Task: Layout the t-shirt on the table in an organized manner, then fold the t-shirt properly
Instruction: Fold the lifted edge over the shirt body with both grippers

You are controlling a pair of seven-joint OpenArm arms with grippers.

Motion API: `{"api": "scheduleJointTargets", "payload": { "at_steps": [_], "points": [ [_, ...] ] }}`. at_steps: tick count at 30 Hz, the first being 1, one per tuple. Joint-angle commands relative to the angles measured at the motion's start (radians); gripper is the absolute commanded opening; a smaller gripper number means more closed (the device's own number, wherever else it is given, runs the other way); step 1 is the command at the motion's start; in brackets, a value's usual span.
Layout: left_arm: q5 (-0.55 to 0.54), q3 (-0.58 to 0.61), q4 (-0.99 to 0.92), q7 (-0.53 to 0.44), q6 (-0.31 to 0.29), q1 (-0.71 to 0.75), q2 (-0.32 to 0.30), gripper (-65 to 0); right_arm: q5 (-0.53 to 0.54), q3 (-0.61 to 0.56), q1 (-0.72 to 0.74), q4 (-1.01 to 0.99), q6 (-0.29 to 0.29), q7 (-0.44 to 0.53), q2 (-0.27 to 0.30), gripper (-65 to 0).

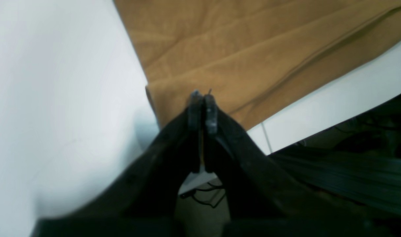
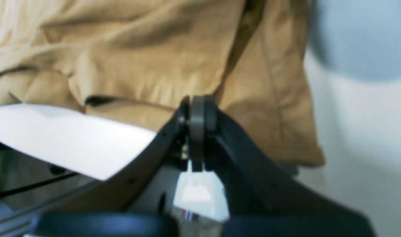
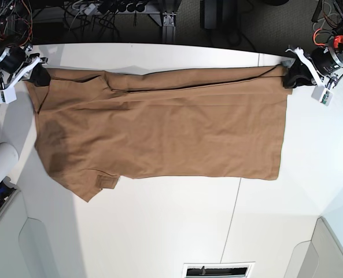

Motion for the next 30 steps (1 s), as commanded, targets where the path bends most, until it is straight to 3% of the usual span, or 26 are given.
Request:
{"api": "scheduleJointTargets", "payload": {
  "at_steps": [1,10,16,20,30],
  "points": [
    [-0.014,-0.008,0.028,-0.022,-0.009,-0.004,-0.016,-63.7,0.018,0.011,0.013,0.018,0.004,0.027,0.019,-65.0],
    [0.048,0.004,0.019,-0.082,-0.009,-0.069,-0.014,-63.7,-0.061,0.009,0.115,0.002,0.004,0.071,-0.035,-65.0],
    [0.145,0.127,-0.072,-0.115,-0.009,-0.125,-0.014,-63.7,-0.124,-0.018,0.163,-0.078,0.003,0.088,-0.052,-65.0],
    [0.252,0.187,-0.108,-0.169,-0.009,-0.13,-0.014,-63.7,-0.143,-0.047,0.159,-0.14,0.003,0.089,-0.052,-65.0],
    [0.283,0.186,-0.047,-0.13,-0.009,-0.068,-0.014,-63.7,-0.134,-0.049,0.068,-0.081,-0.002,0.059,-0.044,-65.0]
  ]
}}
